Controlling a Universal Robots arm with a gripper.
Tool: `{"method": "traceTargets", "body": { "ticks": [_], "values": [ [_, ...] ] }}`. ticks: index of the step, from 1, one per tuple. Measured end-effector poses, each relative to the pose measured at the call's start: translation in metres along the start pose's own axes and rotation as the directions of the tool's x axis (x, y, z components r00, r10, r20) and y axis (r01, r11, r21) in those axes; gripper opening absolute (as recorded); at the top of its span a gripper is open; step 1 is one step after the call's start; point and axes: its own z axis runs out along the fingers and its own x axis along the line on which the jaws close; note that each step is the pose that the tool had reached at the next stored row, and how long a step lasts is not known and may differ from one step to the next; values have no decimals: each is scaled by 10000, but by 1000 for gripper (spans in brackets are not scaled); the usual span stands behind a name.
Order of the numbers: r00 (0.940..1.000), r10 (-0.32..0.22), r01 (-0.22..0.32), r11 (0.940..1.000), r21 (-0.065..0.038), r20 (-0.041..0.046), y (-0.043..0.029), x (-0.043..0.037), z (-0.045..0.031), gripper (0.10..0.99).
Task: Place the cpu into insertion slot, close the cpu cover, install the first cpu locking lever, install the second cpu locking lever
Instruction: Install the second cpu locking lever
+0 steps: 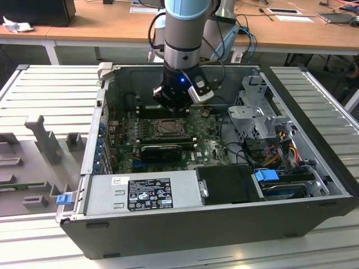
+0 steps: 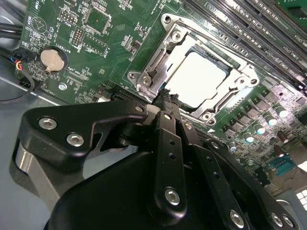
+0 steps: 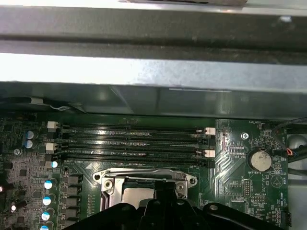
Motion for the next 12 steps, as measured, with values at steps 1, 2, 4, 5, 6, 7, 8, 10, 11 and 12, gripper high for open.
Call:
{"method": "traceTargets", "body": {
  "ticks": [1,2,4,5,6,7,8,10,11,12],
  "values": [
    [10000,0,0,10000,0,0,-3,0,0,106],
    [10000,0,0,10000,-1,0,-6,0,0,106],
    [10000,-1,1,10000,-1,0,-10,0,-1,106],
    [10000,-1,1,10000,0,0,-10,0,-1,106],
    [10000,-1,1,10000,1,-1,-11,0,-4,106],
    [10000,0,0,10000,3,-2,-11,1,-8,106],
    [10000,0,0,10000,1,-1,-10,0,-10,106],
    [10000,0,0,10000,-1,0,-9,0,-14,106],
    [10000,0,0,10000,0,0,-9,0,-18,106],
    [10000,0,0,10000,1,-1,-9,0,-23,106]
  ]
}}
